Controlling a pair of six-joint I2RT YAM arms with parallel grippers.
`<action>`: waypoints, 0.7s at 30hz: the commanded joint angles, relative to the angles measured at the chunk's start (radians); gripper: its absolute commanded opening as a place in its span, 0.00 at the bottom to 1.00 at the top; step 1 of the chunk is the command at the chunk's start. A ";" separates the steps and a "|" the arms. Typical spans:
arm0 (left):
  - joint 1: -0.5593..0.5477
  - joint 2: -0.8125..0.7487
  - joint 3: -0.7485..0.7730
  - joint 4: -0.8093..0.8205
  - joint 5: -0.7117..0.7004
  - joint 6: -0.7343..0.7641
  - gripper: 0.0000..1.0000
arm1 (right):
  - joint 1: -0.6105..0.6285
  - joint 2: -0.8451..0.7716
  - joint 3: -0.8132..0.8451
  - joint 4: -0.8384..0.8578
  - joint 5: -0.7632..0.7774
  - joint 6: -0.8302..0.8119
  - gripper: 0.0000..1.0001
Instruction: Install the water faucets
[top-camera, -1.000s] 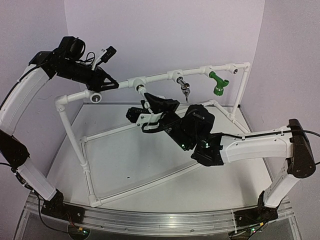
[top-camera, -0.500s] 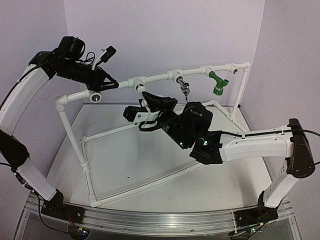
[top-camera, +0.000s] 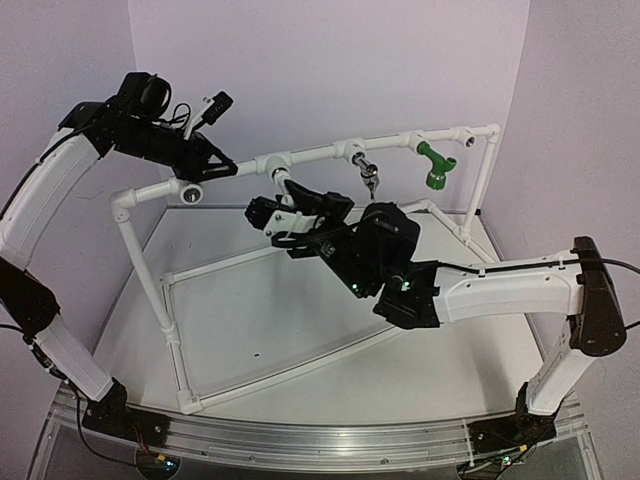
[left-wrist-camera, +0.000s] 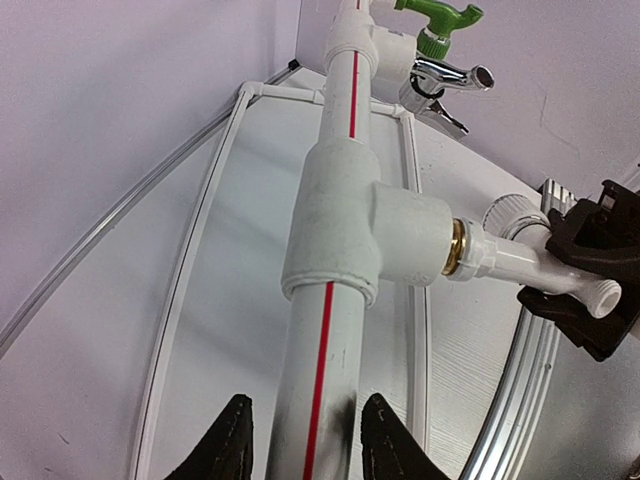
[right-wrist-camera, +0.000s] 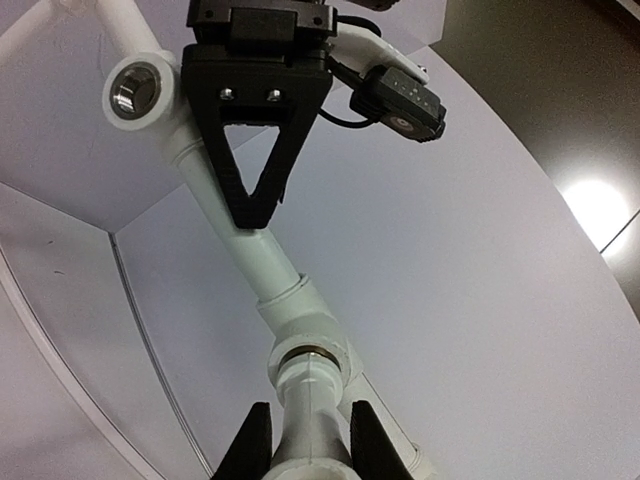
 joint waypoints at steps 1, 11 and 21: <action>-0.036 0.084 -0.059 -0.249 0.029 -0.015 0.36 | -0.012 0.029 0.074 0.085 0.078 0.132 0.00; -0.036 0.078 -0.068 -0.251 0.025 -0.017 0.35 | -0.006 0.049 0.063 0.124 0.130 0.299 0.00; -0.035 0.078 -0.073 -0.246 0.022 -0.018 0.35 | 0.021 0.089 0.076 0.168 0.193 0.480 0.00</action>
